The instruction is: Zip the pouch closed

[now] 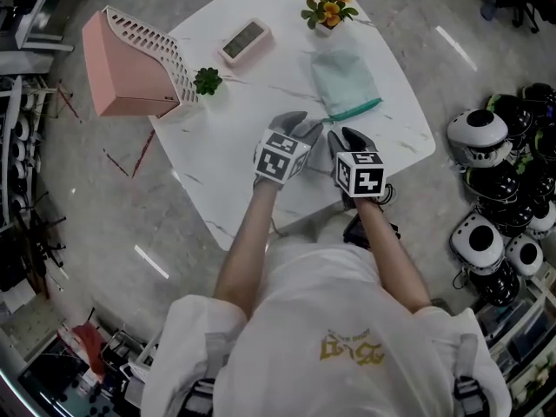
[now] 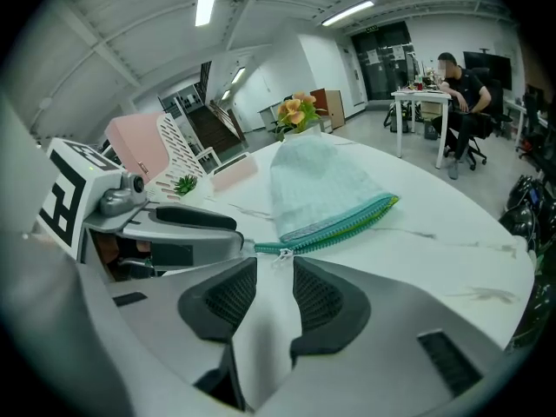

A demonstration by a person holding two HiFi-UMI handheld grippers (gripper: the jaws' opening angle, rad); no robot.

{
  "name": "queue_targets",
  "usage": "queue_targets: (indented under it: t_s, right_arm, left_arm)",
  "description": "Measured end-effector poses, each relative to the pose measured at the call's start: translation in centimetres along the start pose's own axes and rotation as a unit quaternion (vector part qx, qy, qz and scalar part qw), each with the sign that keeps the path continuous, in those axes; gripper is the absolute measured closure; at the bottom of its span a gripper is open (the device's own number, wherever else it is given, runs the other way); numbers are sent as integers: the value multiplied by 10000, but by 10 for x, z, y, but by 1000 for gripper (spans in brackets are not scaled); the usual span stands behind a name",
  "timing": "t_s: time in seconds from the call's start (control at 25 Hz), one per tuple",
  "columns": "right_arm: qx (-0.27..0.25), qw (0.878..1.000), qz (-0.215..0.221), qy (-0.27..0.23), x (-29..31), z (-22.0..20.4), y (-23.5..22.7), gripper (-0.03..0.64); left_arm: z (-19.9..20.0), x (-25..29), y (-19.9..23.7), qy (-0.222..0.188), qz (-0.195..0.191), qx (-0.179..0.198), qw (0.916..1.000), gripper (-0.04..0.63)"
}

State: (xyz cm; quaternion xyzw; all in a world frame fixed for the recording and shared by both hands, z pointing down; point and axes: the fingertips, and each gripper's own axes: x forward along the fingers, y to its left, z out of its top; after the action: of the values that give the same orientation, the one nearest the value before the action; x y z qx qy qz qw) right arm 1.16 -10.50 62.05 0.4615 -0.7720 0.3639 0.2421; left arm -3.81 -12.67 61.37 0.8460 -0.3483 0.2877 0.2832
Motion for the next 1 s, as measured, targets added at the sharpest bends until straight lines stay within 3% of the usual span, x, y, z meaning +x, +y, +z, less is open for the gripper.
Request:
queue_targets:
  t_s: [0.44,0.76,1.0]
  right_arm:
    - [-407,9986,-287,182,19,-1,-7,502]
    - [-550,9976,-385,184,17,1,-11,523]
    - [-553,9972,-474,189,11,0,-19,548]
  left_arm:
    - [3,15,2,254,-215,515,9981,408]
    - [-3,28,-13,538,-458,1214,9901,420]
    - [-3,32,-19,596,-459,1464,9864,429]
